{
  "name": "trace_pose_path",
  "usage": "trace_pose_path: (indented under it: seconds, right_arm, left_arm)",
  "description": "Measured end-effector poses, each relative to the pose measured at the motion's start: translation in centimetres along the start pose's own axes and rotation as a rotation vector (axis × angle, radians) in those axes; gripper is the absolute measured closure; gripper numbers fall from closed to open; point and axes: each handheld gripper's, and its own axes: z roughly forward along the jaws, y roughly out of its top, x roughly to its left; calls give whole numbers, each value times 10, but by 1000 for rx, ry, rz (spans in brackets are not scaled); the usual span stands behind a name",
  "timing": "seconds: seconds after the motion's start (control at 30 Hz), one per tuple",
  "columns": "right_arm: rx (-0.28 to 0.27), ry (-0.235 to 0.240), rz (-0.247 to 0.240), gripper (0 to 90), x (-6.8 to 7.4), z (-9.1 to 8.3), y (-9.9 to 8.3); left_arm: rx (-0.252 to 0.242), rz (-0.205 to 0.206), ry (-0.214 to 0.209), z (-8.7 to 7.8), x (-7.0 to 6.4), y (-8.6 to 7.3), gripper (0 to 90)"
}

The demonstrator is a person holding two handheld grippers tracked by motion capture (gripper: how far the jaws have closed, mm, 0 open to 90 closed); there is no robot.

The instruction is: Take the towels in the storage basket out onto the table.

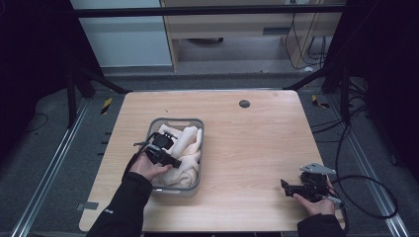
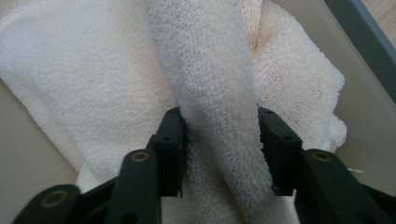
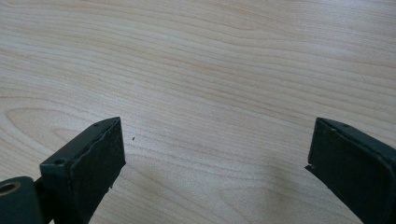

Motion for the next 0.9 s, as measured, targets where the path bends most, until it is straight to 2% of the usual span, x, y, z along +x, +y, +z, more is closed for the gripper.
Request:
trace_pose_path:
  seconds: [0.1,0.23,0.43,0.9]
  right_arm:
    - [3,-2,-4,39,0,0,0]
    - [6,-2,-6,39,0,0,0]
    - [11,3,-1,40,0,1,0]
    - [13,2,-5,40,0,1,0]
  left_arm:
    - [-3,-12,-4,0,1,0,633]
    - [-16,-5,1,-1,0,-1,686]
    - [-47,-1,4,-9,0,-2,734]
    - [-153,0,29,-49,-2,5,758]
